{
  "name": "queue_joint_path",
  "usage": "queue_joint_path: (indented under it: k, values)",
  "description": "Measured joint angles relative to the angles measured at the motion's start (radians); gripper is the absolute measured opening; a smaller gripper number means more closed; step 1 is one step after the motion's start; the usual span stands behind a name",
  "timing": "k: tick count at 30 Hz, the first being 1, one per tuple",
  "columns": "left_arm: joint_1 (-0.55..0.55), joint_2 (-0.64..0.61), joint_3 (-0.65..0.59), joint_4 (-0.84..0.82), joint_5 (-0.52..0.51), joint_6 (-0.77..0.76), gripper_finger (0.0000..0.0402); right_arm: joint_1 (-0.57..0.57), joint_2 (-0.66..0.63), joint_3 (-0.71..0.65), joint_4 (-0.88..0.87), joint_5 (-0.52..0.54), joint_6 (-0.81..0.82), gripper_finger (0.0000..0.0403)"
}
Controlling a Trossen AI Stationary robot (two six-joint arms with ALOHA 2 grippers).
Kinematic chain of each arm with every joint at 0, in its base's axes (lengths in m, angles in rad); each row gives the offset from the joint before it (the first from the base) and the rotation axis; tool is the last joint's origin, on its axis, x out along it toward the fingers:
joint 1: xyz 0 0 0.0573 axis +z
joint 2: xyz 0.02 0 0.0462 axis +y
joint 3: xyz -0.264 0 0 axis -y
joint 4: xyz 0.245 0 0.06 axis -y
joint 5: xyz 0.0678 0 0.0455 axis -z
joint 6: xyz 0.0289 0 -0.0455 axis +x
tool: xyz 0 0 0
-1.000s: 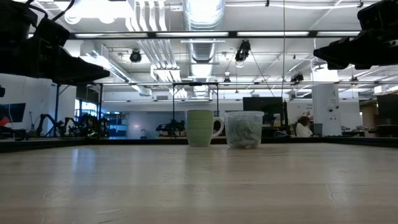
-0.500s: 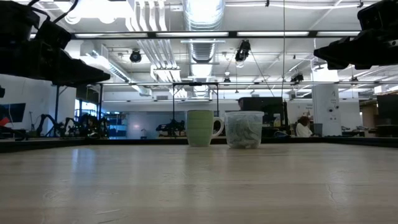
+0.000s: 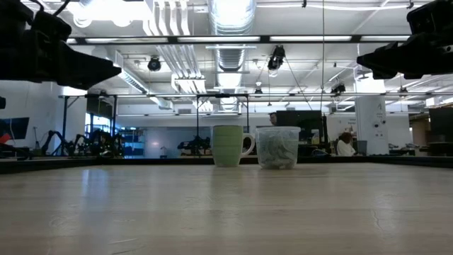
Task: Pick and place Stevia / Truvia into bins
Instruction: Return to Home Position
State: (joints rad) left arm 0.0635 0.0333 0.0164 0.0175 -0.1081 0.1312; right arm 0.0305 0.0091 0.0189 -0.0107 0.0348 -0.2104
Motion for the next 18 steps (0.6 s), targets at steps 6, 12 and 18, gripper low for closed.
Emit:
queue_joint_path:
  k: [6, 12, 18]
  values:
    - [0.0, -0.002, 0.008, -0.018, -0.001, -0.021, 0.0222, 0.0, 0.0, 0.0, 0.001, -0.001, 0.0, 0.0079]
    - [0.0, -0.005, 0.007, -0.02, -0.001, -0.024, 0.0222, 0.0, 0.0, 0.0, 0.001, 0.0, -0.001, 0.007]
    - [0.0, -0.005, -0.009, 0.017, 0.012, -0.027, 0.0222, 0.0, 0.001, 0.0, 0.0, 0.0, -0.002, 0.0068]
